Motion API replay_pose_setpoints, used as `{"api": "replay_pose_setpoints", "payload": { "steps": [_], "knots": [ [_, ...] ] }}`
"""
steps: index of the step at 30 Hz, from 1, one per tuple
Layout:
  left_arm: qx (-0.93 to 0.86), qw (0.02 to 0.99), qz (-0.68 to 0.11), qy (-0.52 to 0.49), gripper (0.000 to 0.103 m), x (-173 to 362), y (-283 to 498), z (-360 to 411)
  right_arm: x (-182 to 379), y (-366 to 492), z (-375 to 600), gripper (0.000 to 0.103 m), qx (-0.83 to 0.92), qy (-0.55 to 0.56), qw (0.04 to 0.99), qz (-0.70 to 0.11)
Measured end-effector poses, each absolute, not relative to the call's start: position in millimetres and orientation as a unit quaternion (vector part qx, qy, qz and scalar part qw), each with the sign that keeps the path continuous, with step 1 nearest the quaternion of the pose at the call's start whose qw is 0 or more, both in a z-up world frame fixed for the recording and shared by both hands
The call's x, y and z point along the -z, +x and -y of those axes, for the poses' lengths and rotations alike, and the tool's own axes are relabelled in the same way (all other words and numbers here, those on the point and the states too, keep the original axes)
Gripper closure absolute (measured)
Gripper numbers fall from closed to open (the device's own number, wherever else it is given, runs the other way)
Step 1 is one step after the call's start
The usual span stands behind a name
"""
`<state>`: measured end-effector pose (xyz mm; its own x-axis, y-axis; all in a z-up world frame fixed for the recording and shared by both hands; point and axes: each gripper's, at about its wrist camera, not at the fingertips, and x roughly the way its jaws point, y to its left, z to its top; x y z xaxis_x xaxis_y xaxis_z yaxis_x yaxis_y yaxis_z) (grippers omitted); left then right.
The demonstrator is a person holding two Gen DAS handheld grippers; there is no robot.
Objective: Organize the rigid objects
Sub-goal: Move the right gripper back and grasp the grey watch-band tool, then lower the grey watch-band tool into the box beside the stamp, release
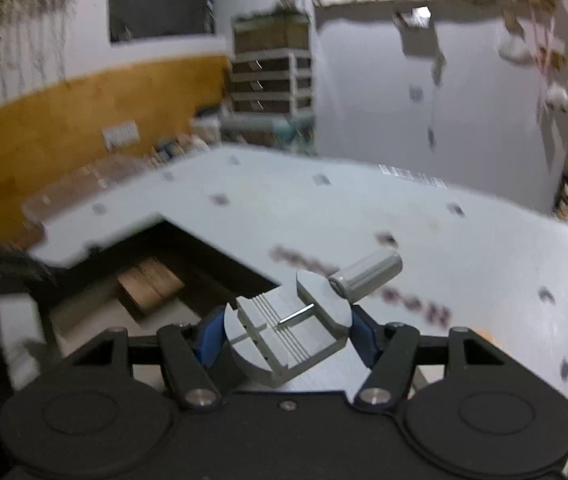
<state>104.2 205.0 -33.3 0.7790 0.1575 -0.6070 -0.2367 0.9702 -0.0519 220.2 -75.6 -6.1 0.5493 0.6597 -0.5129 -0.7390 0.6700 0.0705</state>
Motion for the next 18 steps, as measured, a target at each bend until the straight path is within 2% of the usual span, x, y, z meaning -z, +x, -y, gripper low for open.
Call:
{"api": "replay_pose_setpoints", "payload": {
  "steps": [6,13,18],
  "knots": [
    [-0.103,0.942,-0.314,-0.065,0.098,33.6,103.1,-206.6,-14.3,198.9,36.8,0.037,-0.498,-0.077,0.82,-0.27],
    [-0.097,0.945,-0.305,-0.066,0.098,33.0,99.7,-208.6,12.3,199.1,-13.5,0.038,-0.535,-0.131,0.761,-0.343],
    [-0.092,0.947,-0.301,-0.066,0.099,32.6,99.4,-209.1,27.0,214.2,-37.7,0.038,-0.516,-0.122,0.75,-0.396]
  ]
}}
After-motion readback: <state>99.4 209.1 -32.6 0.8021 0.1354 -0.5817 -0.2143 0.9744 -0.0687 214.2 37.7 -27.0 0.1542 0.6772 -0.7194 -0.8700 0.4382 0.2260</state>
